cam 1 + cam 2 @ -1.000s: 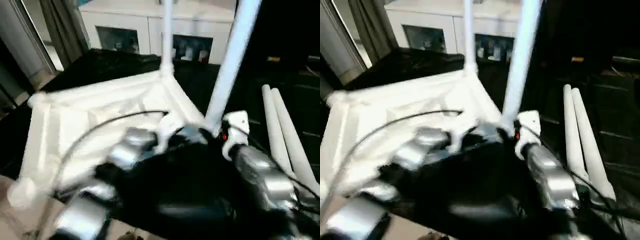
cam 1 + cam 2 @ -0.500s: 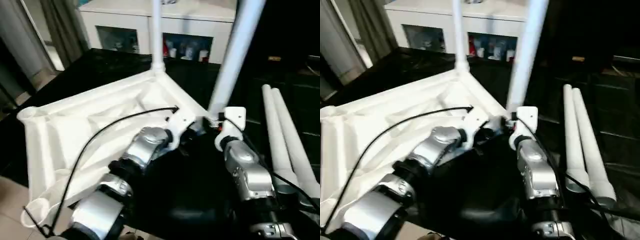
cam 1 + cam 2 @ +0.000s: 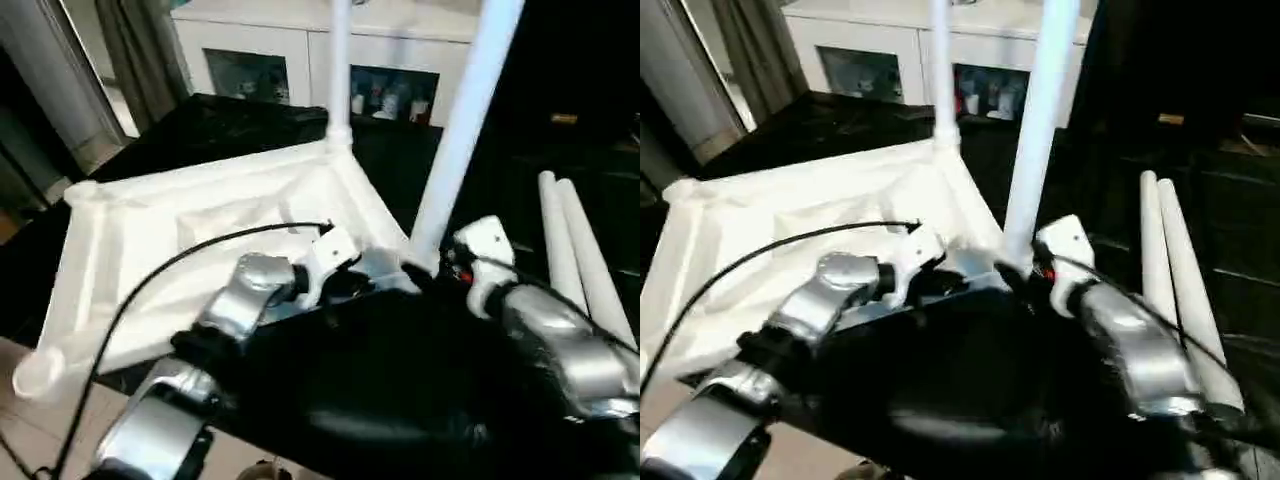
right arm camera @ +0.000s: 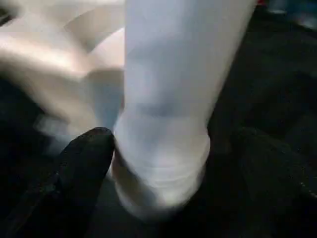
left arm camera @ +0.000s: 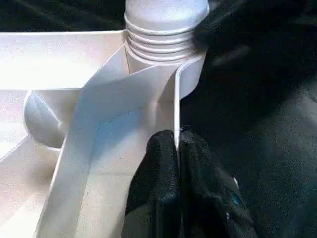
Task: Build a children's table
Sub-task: Rotate leg to tighten
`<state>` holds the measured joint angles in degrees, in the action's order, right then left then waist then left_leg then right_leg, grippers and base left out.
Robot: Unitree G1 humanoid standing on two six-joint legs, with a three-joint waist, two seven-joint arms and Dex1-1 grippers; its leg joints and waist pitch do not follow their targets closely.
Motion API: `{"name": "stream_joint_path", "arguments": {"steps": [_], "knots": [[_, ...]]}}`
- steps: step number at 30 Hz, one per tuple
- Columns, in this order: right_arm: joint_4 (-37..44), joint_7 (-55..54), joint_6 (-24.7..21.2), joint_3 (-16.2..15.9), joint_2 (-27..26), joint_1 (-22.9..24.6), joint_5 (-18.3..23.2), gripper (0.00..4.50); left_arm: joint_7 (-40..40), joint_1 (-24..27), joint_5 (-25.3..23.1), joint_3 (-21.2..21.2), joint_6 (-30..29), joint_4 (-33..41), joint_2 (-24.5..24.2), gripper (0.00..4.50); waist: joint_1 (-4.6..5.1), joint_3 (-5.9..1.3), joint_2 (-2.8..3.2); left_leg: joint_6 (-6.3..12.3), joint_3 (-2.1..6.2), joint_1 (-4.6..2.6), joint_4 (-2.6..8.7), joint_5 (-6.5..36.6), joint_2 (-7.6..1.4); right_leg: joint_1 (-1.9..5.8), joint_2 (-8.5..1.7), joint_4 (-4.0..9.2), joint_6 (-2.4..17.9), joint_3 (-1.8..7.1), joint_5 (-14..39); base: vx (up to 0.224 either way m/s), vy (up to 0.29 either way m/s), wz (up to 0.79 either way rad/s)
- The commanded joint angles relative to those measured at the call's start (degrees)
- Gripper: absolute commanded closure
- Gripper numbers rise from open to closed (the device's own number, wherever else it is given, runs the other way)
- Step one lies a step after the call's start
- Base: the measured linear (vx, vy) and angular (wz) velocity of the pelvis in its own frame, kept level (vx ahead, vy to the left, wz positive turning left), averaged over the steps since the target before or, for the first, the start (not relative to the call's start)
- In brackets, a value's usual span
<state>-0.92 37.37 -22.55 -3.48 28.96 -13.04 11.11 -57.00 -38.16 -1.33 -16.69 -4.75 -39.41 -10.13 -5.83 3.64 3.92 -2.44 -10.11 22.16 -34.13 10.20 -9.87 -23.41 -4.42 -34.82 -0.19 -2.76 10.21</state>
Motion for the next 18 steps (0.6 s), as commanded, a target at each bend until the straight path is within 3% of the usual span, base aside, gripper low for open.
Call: {"name": "stream_joint_path", "arguments": {"steps": [1, 4, 11, 18], "knots": [[1.87, 3.59, -1.15, -0.79, -0.03, 0.3, 1.56, 0.32, -2.53, -0.44, 2.93, 1.44, 2.0, 2.91, -0.44, 4.5, 0.09, -3.55, -1.68, 4.96, 1.01, -0.48, 3.99, 11.82, -2.79, 3.05, -4.13, 4.82, 11.41, 2.27, 16.27, 0.0, 0.0, 0.0], [2.13, 4.81, -1.34, -1.52, 0.24, 0.36, 1.35, 0.32, -5.92, 0.25, 3.83, 1.34, 1.18, 4.99, -1.31, 4.5, 0.61, -3.58, -2.0, 4.32, 0.97, -0.63, 4.04, 12.15, -2.84, 2.77, -3.99, 4.98, 11.71, 2.25, 17.12, 0.0, 0.0, 0.0], [2.24, 5.41, -2.18, -2.2, 0.44, -0.5, 2.06, 0.32, -10.35, 2.46, 5.27, -0.2, -0.47, 9.75, -2.94, 4.5, -0.09, -3.83, -1.82, 4.98, 0.89, -0.64, 3.78, 9.08, -3.04, 2.76, -4.07, 4.27, 13.16, 2.35, 11.86, 0.0, 0.0, 0.0], [2.44, 6.62, -2.24, -1.92, 0.16, -0.51, 2.39, 0.32, -11.58, 3.45, 4.99, -0.55, -1.7, 11.7, -3.4, 4.5, -0.39, -3.67, -1.79, 4.44, 0.9, -0.66, 3.93, 10.01, -3.04, 2.72, -4.08, 4.38, 12.52, 2.35, 13.66, 0.0, 0.0, 0.0]]}}
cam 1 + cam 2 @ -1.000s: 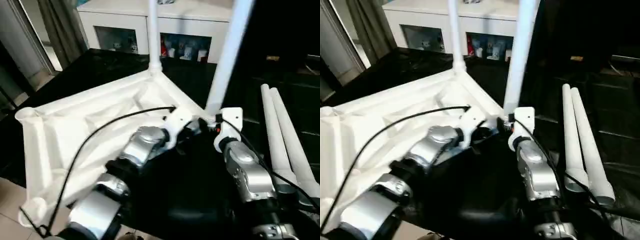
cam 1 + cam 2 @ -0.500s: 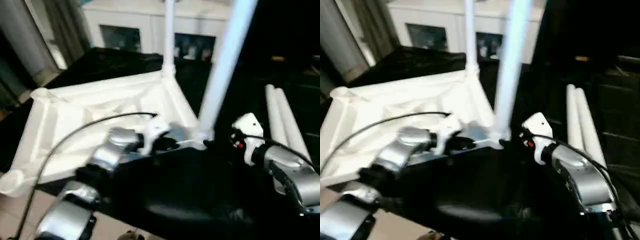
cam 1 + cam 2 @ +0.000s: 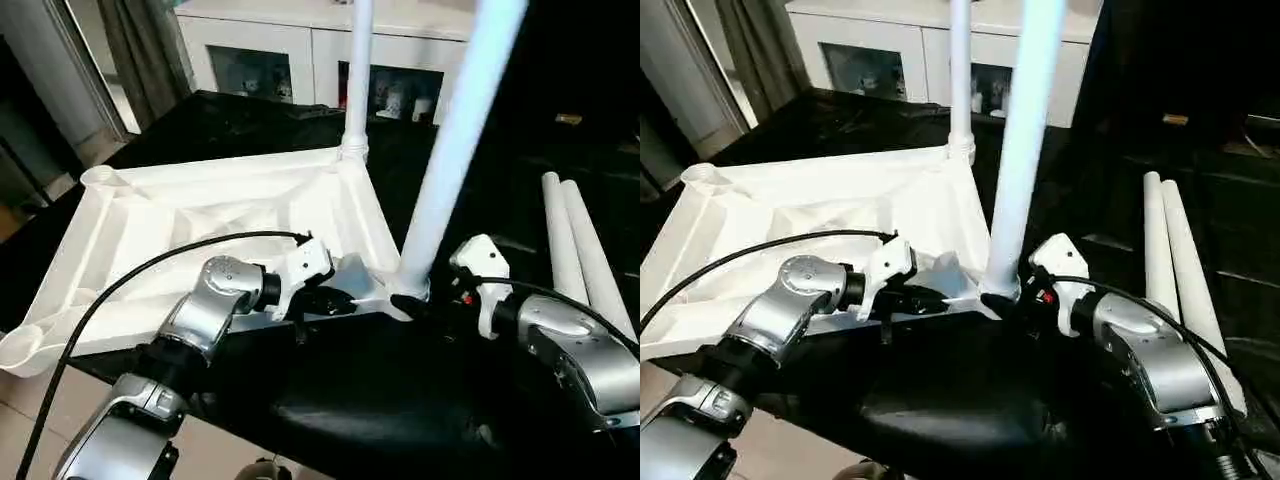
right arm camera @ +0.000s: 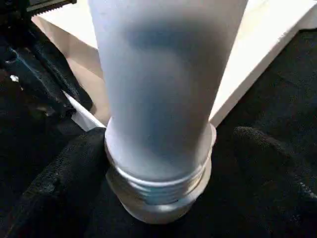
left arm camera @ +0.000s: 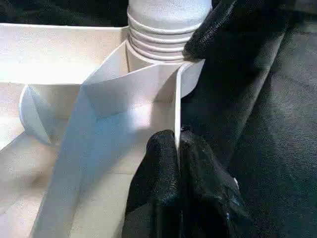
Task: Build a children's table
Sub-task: Rotate leg to tighten
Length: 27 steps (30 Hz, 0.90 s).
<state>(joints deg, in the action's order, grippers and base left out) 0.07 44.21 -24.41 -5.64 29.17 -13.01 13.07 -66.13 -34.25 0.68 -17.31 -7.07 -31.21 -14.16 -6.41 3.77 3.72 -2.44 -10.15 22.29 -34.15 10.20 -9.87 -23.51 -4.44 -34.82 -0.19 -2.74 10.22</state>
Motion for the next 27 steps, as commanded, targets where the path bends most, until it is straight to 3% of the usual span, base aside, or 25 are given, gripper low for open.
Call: {"name": "stream_joint_path", "arguments": {"steps": [1, 6, 11, 19, 20, 23, 24, 27], "knots": [[1.5, -0.14, -0.33, 0.21, -0.01, -0.49, 0.7, 0.58, -2.54, -0.37, 2.9, 0.11, 0.44, 3.73, 0.64, 4.5, 0.15, -3.8, -1.47, 4.37, 0.96, -0.83, 3.92, 10.0, -3.04, 2.77, -4.08, 4.41, 12.46, 2.35, 13.79, 0.0, 0.0, 0.0], [1.59, -0.05, -0.09, 0.27, -0.25, -0.29, 0.96, 1.02, -2.55, -0.04, 2.79, -0.05, 0.08, 4.27, 0.51, 4.5, 0.17, -3.89, -1.67, 4.79, 0.9, -0.69, 3.77, 8.85, -2.91, 2.87, -3.97, 4.21, 12.78, 2.32, 11.65, 0.0, 0.0, 0.0], [1.62, 0.0, -0.01, 0.2, -0.72, -0.2, 0.98, 1.41, -2.57, 0.42, 2.67, -0.19, -0.53, 4.95, 0.18, 4.5, 0.2, -3.83, -1.58, 4.65, 0.92, -0.74, 3.83, 9.39, -2.95, 2.81, -3.98, 4.3, 12.69, 2.3, 12.72, 0.0, 0.0, 0.0], [0.2, -3.52, 0.26, 1.42, -3.31, -0.34, 1.05, 1.72, 1.17, -0.46, 1.29, 0.39, -0.62, 2.96, 1.06, 4.5, 0.3, -3.88, -1.64, 4.58, 0.86, -0.67, 3.72, 8.68, -2.85, 2.79, -3.94, 4.17, 12.83, 2.31, 11.68, 0.0, 0.0, 0.0], [-3.22, -10.29, -0.21, 4.42, -7.56, -1.17, 1.1, 1.72, 8.75, -2.4, -1.0, 1.66, -0.61, -1.38, 2.92, 4.5, 0.43, -3.89, -1.56, 4.11, 0.86, -0.69, 3.74, 9.16, -2.75, 2.6, -3.89, 4.3, 12.73, 2.25, 12.57, 0.0, 0.0, 0.0], [-9.13, -22.92, -0.18, 9.52, -14.73, -2.72, 1.07, 1.73, 19.63, -5.31, -2.06, 4.42, -2.6, -6.95, 6.5, 4.5, 0.84, -3.9, -1.56, 2.58, 0.88, -0.76, 3.81, 9.51, -2.5, 2.45, -3.86, 4.38, 12.5, 2.2, 14.01, 0.0, 0.0, 0.0], [-10.47, -26.03, -0.36, 10.7, -16.29, -3.14, 1.04, 1.73, 21.91, -5.91, -2.12, 5.05, -3.27, -7.99, 7.3, 4.5, 1.06, -3.88, -1.69, 1.94, 1.07, -0.83, 3.93, 10.02, -2.55, 2.68, -3.87, 4.38, 12.45, 2.15, 14.0, 0.0, 0.0, 0.0], [-13.9, -33.47, 0.85, 12.73, -19.44, -4.22, 0.0, 1.74, 27.91, -7.4, -2.11, 6.59, -4.74, -10.45, 9.54, 4.5, 1.36, -3.98, -1.8, 2.48, 0.89, -0.58, 3.75, 8.57, -2.24, 2.93, -3.85, 4.38, 12.53, 2.23, 11.29, 0.0, 0.0, 0.0]]}}
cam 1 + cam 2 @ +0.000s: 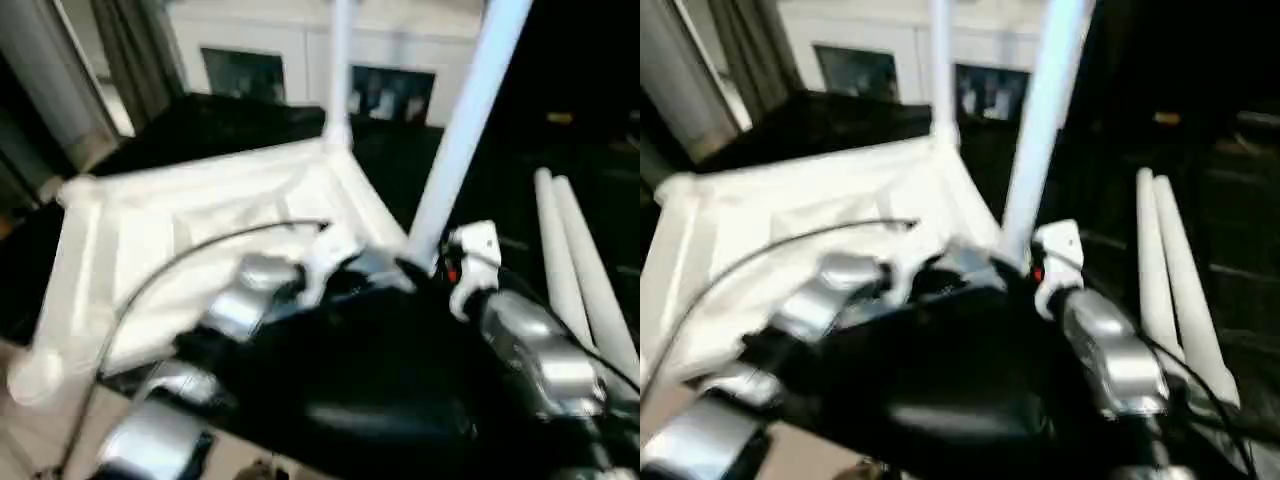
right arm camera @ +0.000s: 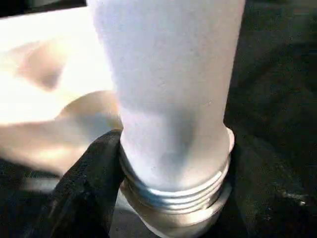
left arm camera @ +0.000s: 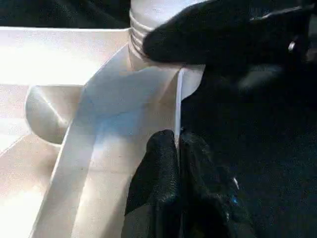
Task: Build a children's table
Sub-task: Rotate leg to tighten
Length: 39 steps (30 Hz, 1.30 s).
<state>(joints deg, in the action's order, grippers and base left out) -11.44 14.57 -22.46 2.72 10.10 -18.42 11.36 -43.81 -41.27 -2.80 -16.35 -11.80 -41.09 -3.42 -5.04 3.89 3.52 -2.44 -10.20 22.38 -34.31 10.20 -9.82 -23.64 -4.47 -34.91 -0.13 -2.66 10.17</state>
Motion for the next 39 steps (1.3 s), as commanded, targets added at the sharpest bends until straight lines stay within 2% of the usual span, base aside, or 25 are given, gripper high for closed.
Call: {"name": "stream_joint_path", "arguments": {"steps": [1, 2, 3, 4, 5, 6, 11, 12, 13, 15, 16, 19, 20, 24, 27, 28, 29, 30, 31, 32, 33, 34, 35, 36, 39], "knots": [[-3.79, -6.84, -0.3, 4.76, -2.01, 0.67, 1.24, 1.74, 8.73, -1.17, 1.48, 6.42, -0.5, -1.84, 0.14, 4.5, 0.05, -4.01, -1.52, 3.03, 0.89, -0.49, 3.88, 8.25, -2.17, 3.07, -3.89, 4.53, 12.27, 2.15, 11.04, 0.0, 0.0, 0.0], [-5.9, -12.29, 1.06, 4.59, -5.13, -0.38, -0.21, 1.74, 14.45, -2.62, 1.27, 7.26, -0.67, -4.12, 2.61, 4.5, 0.06, -4.09, -1.51, 3.06, 0.88, -0.59, 3.86, 7.95, -2.25, 3.06, -3.84, 4.45, 12.26, 2.15, 10.61, 0.0, 0.0, 0.0], [-6.43, -14.29, 2.11, 3.52, -6.57, -0.92, -1.86, 1.74, 16.09, -3.24, 0.98, 7.09, -0.42, -5.11, 3.8, 4.5, 0.16, -4.06, -1.51, 2.87, 0.94, -0.66, 3.9, 7.66, -2.16, 3.01, -3.74, 4.53, 12.25, 2.06, 10.66, 0.0, 0.0, 0.0], [-6.16, -14.18, 3.01, 2.1, -7.53, -1.23, -3.11, 1.74, 15.8, -3.56, 0.82, 6.57, 0.01, -5.51, 4.6, 4.5, 0.1, -4.0, -1.42, 2.81, 0.92, -0.67, 3.94, 7.61, -2.16, 3.0, -3.78, 4.63, 12.13, 2.07, 10.92, 0.0, 0.0, 0.0], [-6.16, -14.18, 3.01, 2.1, -7.53, -1.23, -3.11, 1.74, 15.8, -3.56, 0.82, 6.57, 0.01, -5.51, 4.6, 4.5, 0.1, -4.0, -1.42, 2.81, 0.92, -0.67, 3.94, 7.61, -2.16, 3.0, -3.78, 4.63, 12.13, 2.07, 10.92, 0.0, 0.0, 0.0], [-5.82, -13.44, 3.97, 0.84, -8.62, -1.57, -4.16, 1.74, 15.2, -4.01, 0.6, 6.12, 1.07, -6.08, 5.42, 4.5, 0.04, -4.05, -1.51, 3.5, 0.93, -0.6, 3.96, 7.85, -2.2, 3.18, -3.73, 4.59, 11.81, 2.1, 10.48, 0.0, 0.0, 0.0], [-4.06, -11.62, 6.23, -2.4, -7.83, -1.48, -6.28, 1.74, 10.97, -3.49, -0.81, 2.91, 5.06, -4.69, 4.8, 4.5, -0.01, -3.99, -1.5, 4.32, 1.0, -0.64, 4.08, 8.55, -2.34, 3.15, -3.82, 4.77, 11.38, 2.1, 11.24, 0.0, 0.0, 0.0], [-3.89, -11.75, 7.22, -2.64, -7.4, -1.47, -6.51, 1.39, 9.36, -3.21, -0.79, 2.19, 6.55, -4.42, 4.51, 4.5, -0.02, -4.01, -1.44, 4.22, 1.0, -0.66, 4.08, 8.62, -2.38, 3.13, -3.85, 4.71, 11.4, 2.14, 10.97, 0.0, 0.0, 0.0], [-3.8, -11.83, 7.95, -2.53, -7.12, -1.46, -6.72, 1.39, 8.38, -3.06, -0.91, 1.68, 7.77, -4.37, 4.26, 4.5, -0.01, -4.13, -1.56, 4.26, 0.98, -0.67, 4.05, 8.53, -2.36, 3.21, -3.81, 4.64, 11.41, 2.11, 10.71, 0.0, 0.0, 0.0], [-2.78, -11.13, 8.6, -2.15, -6.19, -1.17, -6.73, 1.01, 6.62, -2.61, -1.52, 0.48, 10.36, -3.96, 3.54, 4.5, -0.04, -4.13, -1.49, 4.58, 0.97, -0.61, 4.02, 8.24, -2.34, 3.21, -3.84, 4.65, 11.37, 2.14, 10.22, 0.0, 0.0, 0.0], [-2.64, -11.01, 8.59, -2.12, -6.07, -1.13, -6.72, 0.98, 6.48, -2.57, -1.58, 0.37, 10.63, -3.92, 3.48, 4.5, -0.04, -4.21, -1.6, 4.74, 0.95, -0.61, 4.01, 8.0, -2.36, 3.27, -3.79, 4.56, 11.4, 2.13, 10.0, 0.0, 0.0, 0.0], [3.72, -9.41, 6.57, -1.34, -3.76, 1.18, -7.34, 0.93, 1.64, -1.52, -0.51, -0.43, 13.22, -1.82, 3.51, 4.5, -0.15, -4.31, -1.87, 4.89, 0.87, -0.61, 3.99, 7.92, -2.45, 3.27, -3.82, 4.54, 10.88, 2.2, 11.13, 0.0, 0.0, 0.0], [4.3, -9.19, 6.42, -1.26, -3.63, 1.43, -7.19, 0.93, 1.58, -1.49, -0.54, -0.48, 13.39, -1.75, 3.54, 4.5, -0.26, -4.33, -1.67, 4.92, 0.95, -0.68, 4.01, 7.95, -2.52, 3.28, -3.87, 4.53, 10.81, 2.2, 11.19, 0.0, 0.0, 0.0], [13.86, -7.04, 4.22, 0.05, -1.61, 6.1, -4.76, 0.93, 3.46, -1.94, 0.03, 0.47, 15.57, -2.12, 4.58, 4.5, -0.65, -4.31, -1.79, 4.72, 0.92, -0.77, 4.06, 8.67, -2.7, 3.16, -3.86, 4.58, 10.3, 2.32, 11.63, 0.0, 0.0, 0.0], [17.68, -5.89, 3.27, 0.37, -1.0, 7.98, -2.79, 0.93, 3.99, -2.26, 0.09, 0.94, 16.63, -2.66, 4.71, 4.5, -1.09, -4.37, -1.73, 4.88, 0.89, -0.84, 3.96, 9.09, -2.7, 2.98, -3.9, 4.73, 9.86, 2.38, 12.19, 0.0, 0.0, 0.0], [21.94, -4.72, 1.96, 0.81, -0.06, 10.3, -1.65, 0.93, 4.71, -2.75, 0.04, 1.51, 17.28, -3.29, 4.76, 4.5, -1.11, -4.54, -1.56, 4.77, 0.98, -0.58, 3.94, 8.38, -2.59, 3.2, -3.84, 4.53, 9.77, 2.31, 11.59, 0.0, 0.0, 0.0], [22.15, -4.66, 1.88, 0.84, -0.01, 10.42, -1.6, 0.93, 4.73, -2.77, 0.03, 1.54, 17.32, -3.32, 4.76, 4.5, -1.35, -4.63, -1.62, 5.01, 0.92, -0.71, 3.82, 7.96, -2.66, 3.11, -3.79, 4.58, 9.56, 2.35, 10.8, 0.0, 0.0, 0.0], [25.03, -3.77, 0.67, 1.41, 0.68, 12.09, -1.05, 0.93, 4.95, -3.19, 0.12, 2.1, 17.6, -3.86, 4.8, 4.5, -1.34, -4.72, -1.65, 5.35, 1.02, -0.43, 3.77, 6.86, -2.56, 3.26, -3.71, 4.26, 9.75, 2.31, 8.74, 0.0, 0.0, 0.0], [27.26, -2.73, -0.99, 2.23, 1.78, 13.55, -0.18, 0.93, 5.06, -3.58, 0.71, 2.9, 17.36, -3.89, 4.92, 4.5, -1.39, -4.72, -1.54, 5.55, 0.99, -0.5, 3.68, 6.77, -2.59, 3.04, -3.72, 4.23, 10.07, 2.29, 7.73, 0.0, 0.0, 0.0], [27.57, -2.59, -1.23, 2.35, 1.94, 13.76, -0.05, 0.91, 5.08, -3.64, 0.8, 3.01, 17.32, -3.88, 4.93, 4.22, -1.36, -4.78, -1.65, 5.6, 1.04, -0.38, 3.68, 6.42, -2.53, 3.29, -3.67, 4.07, 10.17, 2.22, 7.16, 0.0, 0.0, 0.0], [28.76, -2.08, -2.44, 2.9, 2.69, 14.56, 0.31, 0.9, 4.46, -3.77, 1.89, 3.82, 16.26, -3.47, 5.07, 4.05, -1.51, -4.77, -1.47, 5.83, 1.03, -0.42, 3.57, 6.29, -2.54, 3.21, -3.77, 4.03, 10.62, 2.25, 6.69, 0.0, 0.0, 0.0], [29.54, -1.81, -3.24, 3.24, 3.2, 15.07, 0.54, 0.9, 3.98, -3.84, 2.66, 4.37, 15.5, -3.18, 5.17, 4.05, -1.55, -4.91, -1.54, 5.82, 0.93, -0.47, 3.46, 6.39, -2.46, 3.13, -3.77, 4.02, 11.02, 2.19, 6.8, 0.0, 0.0, 0.0], [30.54, -1.2, -4.16, 3.85, 4.07, 15.77, 1.34, 0.9, 3.45, -3.81, 3.24, 4.73, 14.98, -2.41, 4.97, 3.93, -1.55, -4.94, -1.35, 5.81, 0.98, -0.43, 3.44, 6.37, -2.45, 3.15, -3.84, 3.97, 11.54, 2.15, 6.65, 0.0, 0.0, 0.0], [31.22, -0.64, -4.88, 4.43, 4.91, 16.33, 1.97, 0.9, 3.09, -3.74, 3.78, 5.12, 14.61, -1.57, 4.72, 3.91, -1.63, -4.77, -1.49, 5.82, 0.96, -0.42, 3.46, 7.13, -2.66, 3.06, -3.84, 4.1, 11.96, 2.18, 6.9, 0.0, 0.0, 0.0], [32.29, 0.21, -6.04, 5.71, 6.44, 17.38, 2.99, 0.9, 2.37, -3.46, 5.15, 6.22, 13.87, 0.27, 4.16, 3.75, -1.46, -4.46, -1.53, 5.61, 0.94, -0.38, 3.53, 8.89, -2.51, 3.03, -3.8, 4.38, 11.41, 2.08, 10.24, 0.0, 0.0, 0.0]]}}
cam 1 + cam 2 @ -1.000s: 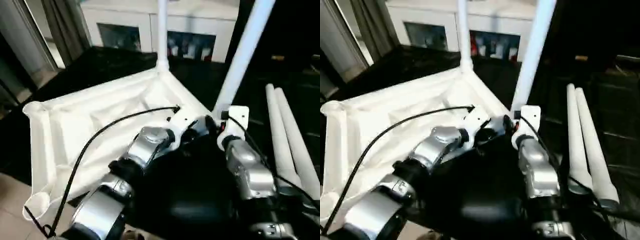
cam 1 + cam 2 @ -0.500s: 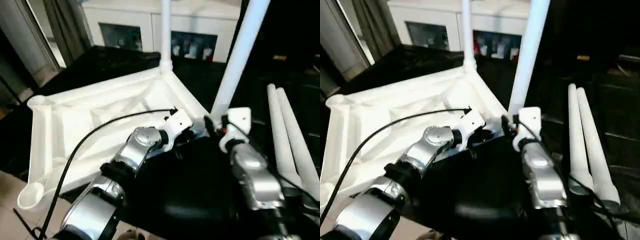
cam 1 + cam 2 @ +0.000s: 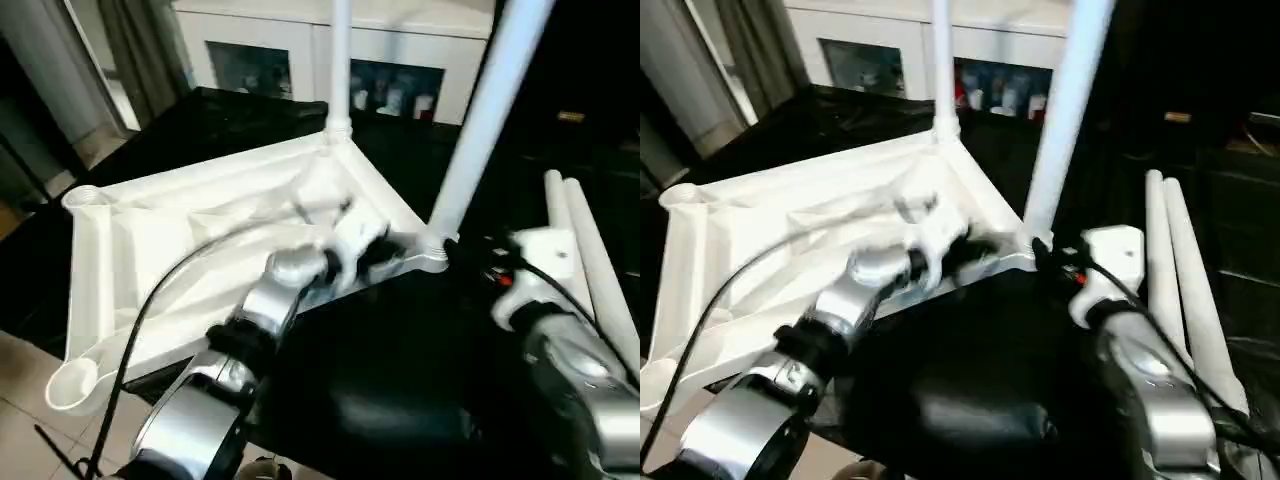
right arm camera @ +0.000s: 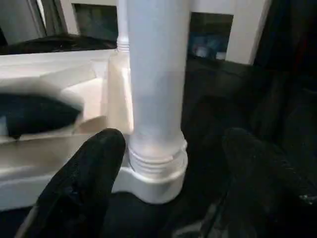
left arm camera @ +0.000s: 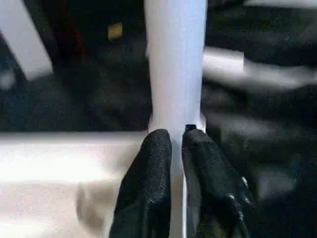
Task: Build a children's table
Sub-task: Rotate leg to tighten
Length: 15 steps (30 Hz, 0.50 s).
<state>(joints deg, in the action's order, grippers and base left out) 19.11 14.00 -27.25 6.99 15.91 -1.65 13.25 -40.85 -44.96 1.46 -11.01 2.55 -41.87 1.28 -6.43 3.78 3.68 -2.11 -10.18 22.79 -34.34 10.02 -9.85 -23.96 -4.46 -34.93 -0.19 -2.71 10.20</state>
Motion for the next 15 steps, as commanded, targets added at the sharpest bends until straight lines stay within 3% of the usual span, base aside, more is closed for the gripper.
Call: {"name": "stream_joint_path", "arguments": {"steps": [1, 4, 6, 8, 11, 13, 15], "knots": [[1.74, 0.78, -1.26, 1.44, 0.63, 0.61, 1.11, 0.9, -0.6, 0.22, 0.89, 0.88, -0.48, 1.05, -0.54, 3.52, 0.0, -4.29, -1.82, 5.11, 0.95, -0.67, 3.61, 9.24, -2.43, 3.48, -3.82, 4.53, 10.88, 2.13, 11.4, 0.0, 0.0, 0.0], [1.83, 3.47, -4.15, 1.38, 3.77, 1.87, 1.61, 0.9, 1.12, 1.26, 1.75, 4.36, -4.57, 6.67, -4.71, 3.47, 0.39, -3.99, -1.71, 4.72, 0.97, -0.59, 3.62, 9.74, -2.2, 3.42, -3.6, 4.76, 9.89, 2.07, 13.41, 0.0, 0.0, 0.0], [1.61, 4.82, -5.78, -1.05, 4.7, 2.02, 1.06, 0.9, 5.47, 1.71, -0.8, 5.49, -7.35, 8.16, -8.1, 3.25, 0.93, -3.94, -1.77, 4.2, 1.17, -0.43, 3.69, 9.8, -2.01, 3.61, -3.38, 4.64, 8.99, 1.86, 14.45, 0.0, 0.0, 0.0], [0.07, 5.62, -7.51, -5.41, 4.37, 1.46, -0.15, 0.9, 14.81, 3.01, -4.75, 9.16, -10.85, 11.16, -12.88, 3.07, 1.63, -3.74, -1.77, 3.09, 1.4, -0.58, 3.84, 10.54, -2.05, 3.52, -3.3, 4.79, 7.86, 1.8, 16.84, 0.0, 0.0, 0.0], [-0.86, 5.23, -7.69, -6.64, 3.82, 0.88, -0.79, 0.9, 17.64, 3.81, -5.81, 10.69, -12.27, 12.62, -14.19, 3.07, 1.92, -3.71, -1.39, 2.25, 1.37, -1.15, 3.88, 11.3, -2.19, 2.93, -3.22, 5.09, 8.16, 1.96, 17.84, 0.0, 0.0, 0.0], [-3.67, 3.45, -8.38, -8.58, 1.77, -1.1, -1.7, 0.9, 23.46, 7.09, -9.44, 13.92, -16.72, 16.68, -17.18, 3.07, 2.0, -3.69, -1.1, 1.64, 1.65, -1.16, 4.14, 11.49, -2.62, 2.79, -3.19, 4.55, 9.51, 1.97, 15.4, 0.0, 0.0, 0.0], [-5.27, 2.24, -8.59, -9.31, 0.47, -2.37, -2.25, 0.9, 25.78, 9.9, -11.28, 15.63, -18.89, 19.62, -18.83, 3.07, 2.0, -3.59, -1.28, 1.59, 1.42, -1.14, 4.25, 11.34, -2.47, 2.7, -3.03, 4.64, 9.41, 2.07, 14.19, 0.0, 0.0, 0.0]]}}
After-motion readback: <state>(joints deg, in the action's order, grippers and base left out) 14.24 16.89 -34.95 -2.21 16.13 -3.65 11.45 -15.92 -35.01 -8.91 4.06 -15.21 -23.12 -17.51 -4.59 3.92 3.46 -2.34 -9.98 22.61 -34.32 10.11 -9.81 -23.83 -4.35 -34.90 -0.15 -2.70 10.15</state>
